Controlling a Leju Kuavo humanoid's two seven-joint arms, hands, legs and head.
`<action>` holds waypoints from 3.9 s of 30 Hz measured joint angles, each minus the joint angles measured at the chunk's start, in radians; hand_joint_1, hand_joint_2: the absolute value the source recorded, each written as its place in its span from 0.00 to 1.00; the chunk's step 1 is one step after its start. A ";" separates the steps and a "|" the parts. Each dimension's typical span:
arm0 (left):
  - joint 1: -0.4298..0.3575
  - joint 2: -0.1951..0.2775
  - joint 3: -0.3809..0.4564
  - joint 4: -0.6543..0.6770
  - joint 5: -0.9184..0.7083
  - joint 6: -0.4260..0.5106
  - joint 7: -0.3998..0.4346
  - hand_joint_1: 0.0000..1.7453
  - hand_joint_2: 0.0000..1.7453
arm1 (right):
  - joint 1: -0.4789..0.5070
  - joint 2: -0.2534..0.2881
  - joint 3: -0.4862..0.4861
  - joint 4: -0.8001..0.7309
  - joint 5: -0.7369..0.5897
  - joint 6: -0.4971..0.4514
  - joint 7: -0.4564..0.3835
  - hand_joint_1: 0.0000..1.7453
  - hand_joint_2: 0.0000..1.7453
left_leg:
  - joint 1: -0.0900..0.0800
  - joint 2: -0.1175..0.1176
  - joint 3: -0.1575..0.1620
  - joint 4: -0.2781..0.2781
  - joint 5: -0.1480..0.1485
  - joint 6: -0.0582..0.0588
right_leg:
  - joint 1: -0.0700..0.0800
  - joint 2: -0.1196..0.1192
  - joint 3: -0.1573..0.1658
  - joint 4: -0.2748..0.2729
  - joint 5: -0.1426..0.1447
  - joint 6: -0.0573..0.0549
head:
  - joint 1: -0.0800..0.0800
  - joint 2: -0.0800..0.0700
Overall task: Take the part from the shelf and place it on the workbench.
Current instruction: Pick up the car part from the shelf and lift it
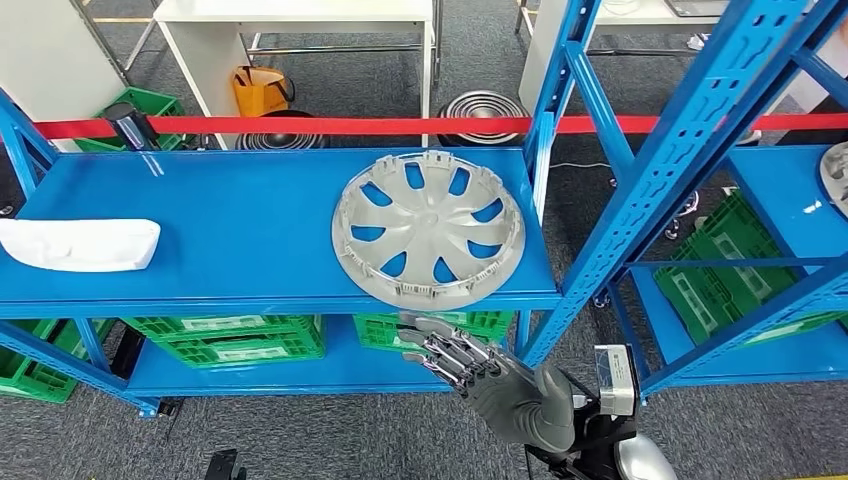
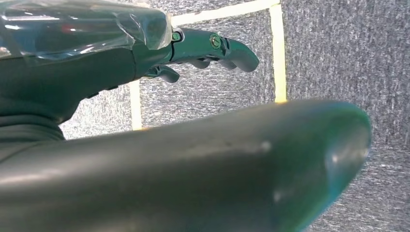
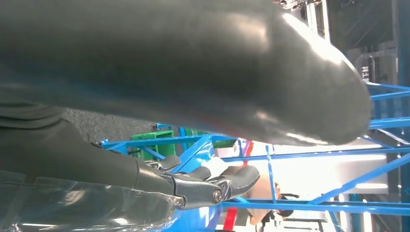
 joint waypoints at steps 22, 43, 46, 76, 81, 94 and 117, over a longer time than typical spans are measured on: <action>-0.004 -0.006 0.003 0.007 0.014 -0.002 -0.002 0.00 0.00 | -0.030 0.011 0.018 0.001 -0.014 -0.020 0.020 0.00 0.75 | 0.028 0.007 -0.011 0.002 0.002 -0.065 | -0.005 0.006 0.136 -0.290 0.130 -0.008 | -0.003 0.000; 0.000 -0.007 0.017 0.009 0.014 -0.003 -0.004 0.00 0.00 | -0.023 -0.001 -0.004 0.000 0.047 -0.087 0.013 0.00 1.00 | 0.022 0.006 -0.088 0.223 -0.142 -0.075 | -0.008 -0.001 0.095 -0.276 0.160 -0.036 | -0.004 0.000; 0.001 -0.005 0.017 0.009 0.013 0.001 -0.004 0.00 0.00 | -0.036 0.000 -0.007 0.010 0.129 -0.151 0.032 0.00 1.00 | 0.022 0.006 -0.120 0.259 -0.118 -0.073 | -0.003 0.001 0.099 -0.276 0.157 -0.039 | -0.004 0.000; -0.106 0.010 0.012 -0.027 -0.056 0.001 0.087 0.00 0.00 | -0.257 0.004 0.121 0.255 0.554 -0.378 0.192 0.00 1.00 | 0.022 0.008 -0.115 0.248 -0.140 -0.072 | -0.009 -0.004 0.083 -0.271 0.168 -0.031 | -0.003 0.000; -0.112 0.010 0.011 -0.030 -0.064 0.001 0.089 0.00 0.00 | -0.275 0.001 0.150 0.268 0.594 -0.380 0.211 0.00 1.00 | 0.012 0.008 -0.038 0.046 -0.001 -0.033 | 0.008 0.005 0.093 -0.272 0.163 -0.035 | -0.002 0.000; -0.132 0.002 0.011 -0.047 -0.086 0.003 0.111 0.00 0.00 | -0.296 -0.029 0.205 0.285 0.704 -0.399 0.240 0.00 1.00 | 0.017 0.009 0.001 -0.019 0.013 -0.019 | -0.011 -0.002 -0.011 -0.095 0.111 0.022 | -0.001 0.000; -0.116 0.010 0.010 -0.026 -0.126 0.039 0.180 0.00 0.00 | -0.289 -0.052 0.214 0.286 0.706 -0.437 0.253 0.00 1.00 | 0.009 0.012 -0.004 -0.014 0.008 -0.013 | 0.004 0.002 0.064 -0.246 0.156 -0.008 | -0.002 0.000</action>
